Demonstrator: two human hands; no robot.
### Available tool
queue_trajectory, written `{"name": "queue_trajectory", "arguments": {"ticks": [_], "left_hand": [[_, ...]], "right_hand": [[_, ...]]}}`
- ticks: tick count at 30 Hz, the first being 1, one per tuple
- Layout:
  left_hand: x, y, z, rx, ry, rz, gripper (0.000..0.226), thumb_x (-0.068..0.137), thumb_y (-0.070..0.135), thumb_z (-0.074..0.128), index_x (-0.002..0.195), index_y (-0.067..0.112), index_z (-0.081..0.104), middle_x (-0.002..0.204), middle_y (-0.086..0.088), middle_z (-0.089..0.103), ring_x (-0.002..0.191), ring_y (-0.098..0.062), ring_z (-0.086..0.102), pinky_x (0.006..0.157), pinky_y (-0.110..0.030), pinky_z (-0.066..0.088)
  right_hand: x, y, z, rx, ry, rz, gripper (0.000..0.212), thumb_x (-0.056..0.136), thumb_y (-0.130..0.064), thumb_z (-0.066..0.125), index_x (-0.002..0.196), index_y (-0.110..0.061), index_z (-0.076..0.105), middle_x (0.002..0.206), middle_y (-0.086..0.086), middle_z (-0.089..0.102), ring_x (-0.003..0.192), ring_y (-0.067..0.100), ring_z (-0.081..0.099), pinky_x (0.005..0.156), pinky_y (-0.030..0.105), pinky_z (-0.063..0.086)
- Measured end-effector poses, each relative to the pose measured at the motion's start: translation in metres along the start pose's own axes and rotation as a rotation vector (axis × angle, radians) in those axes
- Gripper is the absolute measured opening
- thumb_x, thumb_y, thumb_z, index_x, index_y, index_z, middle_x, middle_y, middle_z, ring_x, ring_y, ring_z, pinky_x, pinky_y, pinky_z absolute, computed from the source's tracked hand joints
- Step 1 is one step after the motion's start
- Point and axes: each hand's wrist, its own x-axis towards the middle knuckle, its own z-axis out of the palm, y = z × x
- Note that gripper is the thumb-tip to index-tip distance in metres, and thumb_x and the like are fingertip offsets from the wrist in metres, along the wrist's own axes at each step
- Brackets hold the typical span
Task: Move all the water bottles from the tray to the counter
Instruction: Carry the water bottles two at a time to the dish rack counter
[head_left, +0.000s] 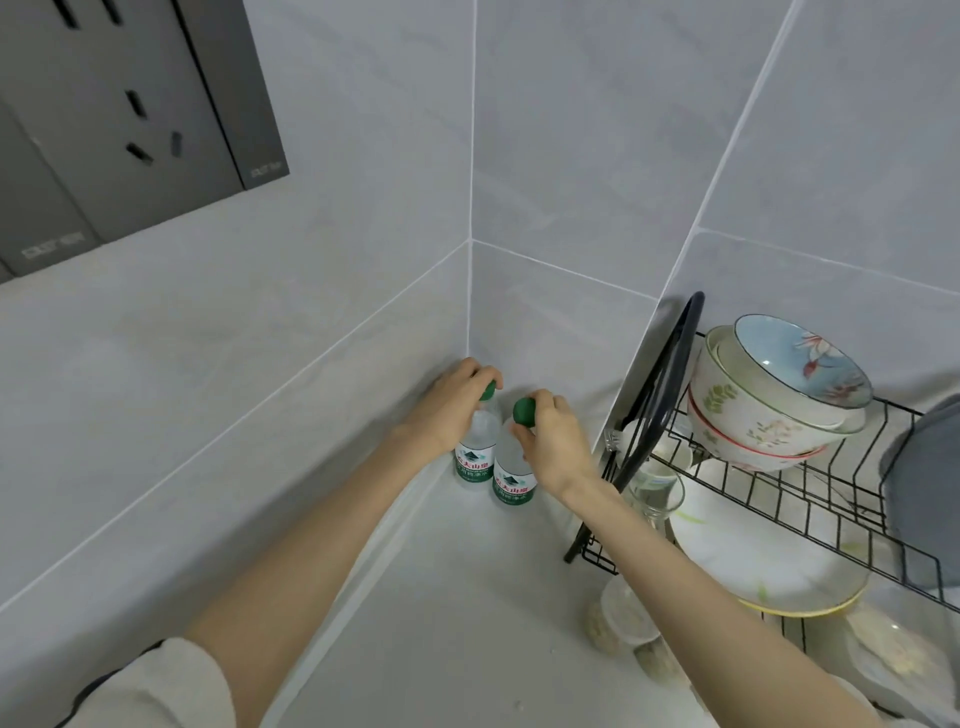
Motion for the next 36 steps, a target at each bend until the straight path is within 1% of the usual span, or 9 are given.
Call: {"name": "queue_trajectory", "arguments": {"ticks": [6,11,13,15,18,21,25,29,36], "left_hand": [[-0.006,0.001,0.01,-0.071,0.068,-0.019,0.052,0.087,-0.008,0.05,0.133,0.015,0.049,0.128,-0.008,0.049,0.115,-0.027,0.052,0.095,-0.044,0.045],[-0.023,0.008,0.004,-0.116,0.118,-0.081,0.057,0.091,0.003,0.052,0.143,0.02,0.038,0.146,-0.001,0.039,0.131,-0.02,0.043,0.107,-0.033,0.037],[-0.033,0.014,-0.004,-0.112,0.112,-0.114,0.055,0.093,0.008,0.053,0.144,0.021,0.037,0.146,-0.001,0.039,0.129,-0.021,0.045,0.106,-0.032,0.037],[-0.044,0.022,-0.015,-0.122,0.102,-0.152,0.052,0.094,0.015,0.052,0.143,0.024,0.037,0.143,-0.002,0.041,0.119,-0.022,0.053,0.099,-0.038,0.044],[-0.069,0.037,-0.032,-0.184,0.148,-0.17,0.047,0.093,0.018,0.051,0.138,0.025,0.041,0.136,-0.002,0.046,0.1,-0.018,0.061,0.093,-0.041,0.048],[-0.102,0.053,-0.048,-0.21,0.22,-0.168,0.042,0.093,0.02,0.052,0.134,0.026,0.047,0.127,0.002,0.055,0.088,-0.01,0.059,0.087,-0.035,0.05],[-0.151,0.074,-0.062,-0.147,0.309,-0.159,0.039,0.093,0.023,0.052,0.132,0.03,0.048,0.12,0.009,0.058,0.09,-0.008,0.062,0.085,-0.039,0.051],[-0.2,0.113,-0.068,-0.201,0.381,-0.176,0.036,0.093,0.021,0.054,0.128,0.028,0.052,0.115,0.011,0.061,0.089,-0.006,0.062,0.086,-0.037,0.051],[-0.266,0.175,-0.068,-0.348,0.411,-0.229,0.032,0.093,0.021,0.055,0.124,0.029,0.055,0.113,0.014,0.062,0.09,-0.001,0.061,0.083,-0.023,0.05]], "right_hand": [[0.005,0.01,-0.005,0.145,-0.029,0.051,0.032,0.091,-0.003,0.053,0.122,-0.002,0.047,0.114,0.019,0.052,0.097,0.035,0.06,0.085,0.045,0.053],[-0.009,0.011,-0.006,0.247,-0.027,0.095,0.046,0.092,-0.008,0.051,0.135,-0.009,0.035,0.108,0.017,0.061,0.096,0.031,0.063,0.079,0.03,0.044],[-0.019,0.006,-0.013,0.262,-0.003,0.057,0.052,0.091,-0.007,0.051,0.138,-0.01,0.028,0.103,0.015,0.062,0.092,0.028,0.061,0.074,0.029,0.041],[-0.028,0.001,-0.021,0.264,0.034,0.009,0.054,0.092,-0.012,0.052,0.14,-0.011,0.026,0.1,0.01,0.062,0.088,0.024,0.059,0.074,0.027,0.04],[-0.048,-0.009,-0.037,0.276,0.061,-0.06,0.044,0.092,-0.018,0.056,0.133,-0.01,0.039,0.095,0.002,0.059,0.083,0.017,0.057,0.077,0.026,0.043],[-0.074,-0.016,-0.056,0.32,0.039,-0.107,0.031,0.092,-0.019,0.056,0.122,-0.014,0.052,0.095,-0.001,0.062,0.082,0.014,0.06,0.074,0.023,0.045],[-0.116,-0.02,-0.081,0.408,0.044,-0.191,0.026,0.09,-0.019,0.057,0.117,-0.021,0.059,0.088,-0.013,0.064,0.073,0.001,0.061,0.072,0.02,0.048],[-0.161,-0.02,-0.106,0.472,0.05,-0.269,0.024,0.091,-0.018,0.06,0.114,-0.024,0.06,0.088,-0.014,0.064,0.068,-0.002,0.058,0.063,0.007,0.045],[-0.244,-0.008,-0.132,0.528,0.079,-0.329,0.024,0.091,-0.012,0.06,0.112,-0.021,0.062,0.089,-0.008,0.068,0.07,-0.006,0.056,0.064,0.009,0.043]]}}
